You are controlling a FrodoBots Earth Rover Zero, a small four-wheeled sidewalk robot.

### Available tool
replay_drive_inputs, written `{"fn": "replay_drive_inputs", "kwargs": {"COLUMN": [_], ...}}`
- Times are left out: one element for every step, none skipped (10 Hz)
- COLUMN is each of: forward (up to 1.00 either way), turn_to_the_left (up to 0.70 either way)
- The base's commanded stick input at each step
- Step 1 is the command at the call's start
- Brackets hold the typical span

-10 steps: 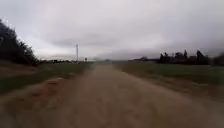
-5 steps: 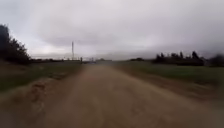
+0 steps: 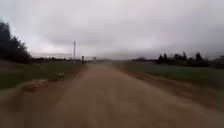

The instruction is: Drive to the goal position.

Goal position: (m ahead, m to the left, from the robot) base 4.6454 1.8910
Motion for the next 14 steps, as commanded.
{"fn": "replay_drive_inputs", "kwargs": {"forward": [0.85, 0.85, 0.85, 0.85, 0.85, 0.85, 0.85, 0.85, 0.85, 0.85, 0.85, 0.85, 0.85, 0.85], "turn_to_the_left": [0.31, 0.33, 0.19, 0.06, 0.0, 0.0, 0.0, 0.0, 0.0, 0.0, 0.0, 0.0, 0.0, 0.0]}}
